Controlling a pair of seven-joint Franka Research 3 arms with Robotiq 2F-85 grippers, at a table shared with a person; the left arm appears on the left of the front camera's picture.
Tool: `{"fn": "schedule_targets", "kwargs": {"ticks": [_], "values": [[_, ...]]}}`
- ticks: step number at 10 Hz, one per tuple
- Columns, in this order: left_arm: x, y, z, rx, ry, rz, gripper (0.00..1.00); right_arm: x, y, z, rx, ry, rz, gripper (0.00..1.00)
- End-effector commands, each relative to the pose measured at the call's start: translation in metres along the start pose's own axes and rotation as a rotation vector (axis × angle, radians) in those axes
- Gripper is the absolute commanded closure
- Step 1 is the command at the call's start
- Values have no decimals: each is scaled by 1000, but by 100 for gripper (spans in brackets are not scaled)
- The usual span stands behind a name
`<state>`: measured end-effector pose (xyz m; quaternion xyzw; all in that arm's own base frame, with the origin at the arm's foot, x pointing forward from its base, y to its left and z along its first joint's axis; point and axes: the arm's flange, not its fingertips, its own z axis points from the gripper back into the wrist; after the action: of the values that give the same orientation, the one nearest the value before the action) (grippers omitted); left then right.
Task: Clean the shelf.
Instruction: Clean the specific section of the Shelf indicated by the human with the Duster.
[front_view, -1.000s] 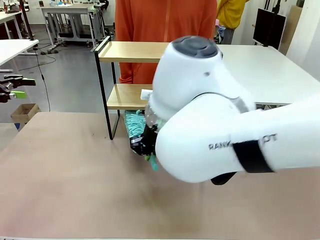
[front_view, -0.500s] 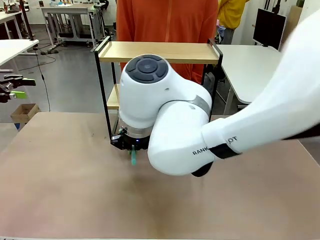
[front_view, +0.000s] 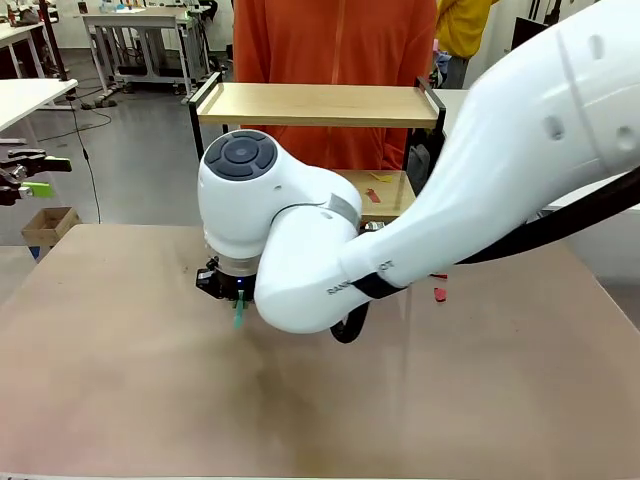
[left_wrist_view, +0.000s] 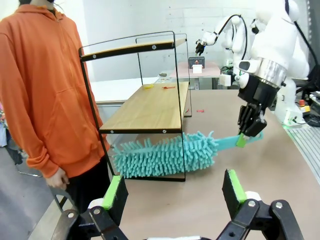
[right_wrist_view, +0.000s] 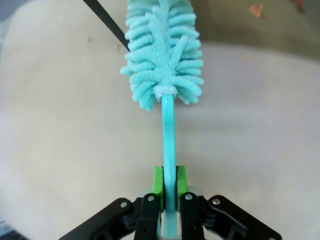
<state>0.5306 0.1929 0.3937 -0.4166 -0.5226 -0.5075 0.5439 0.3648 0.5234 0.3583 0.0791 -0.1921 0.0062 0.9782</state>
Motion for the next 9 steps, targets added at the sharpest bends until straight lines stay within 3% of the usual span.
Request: {"fn": "schedule_targets", "kwargs": {"ticks": [1,3,4,5,7,9], "values": [[4,-2,-1,-4,-7,-4,0,8,15,-7,11,17,-44,87],[4,-2,-1,-4,-7,-4,0,9,11,-7,14,67,-65,87],[4,-2,-1,-4,-7,-4,0,8,14,0,4,135,0,87],[4,-2,-1,-4,-7,-4,0,6,9,-11,2,37,-62,87],[4,-2,-1,-4,-7,-4,0,5,10,-10,8,75,-50,87],[4,-2,-1,-4,-7,-4,0,22,-21,-1,3,100,-110,87]]}}
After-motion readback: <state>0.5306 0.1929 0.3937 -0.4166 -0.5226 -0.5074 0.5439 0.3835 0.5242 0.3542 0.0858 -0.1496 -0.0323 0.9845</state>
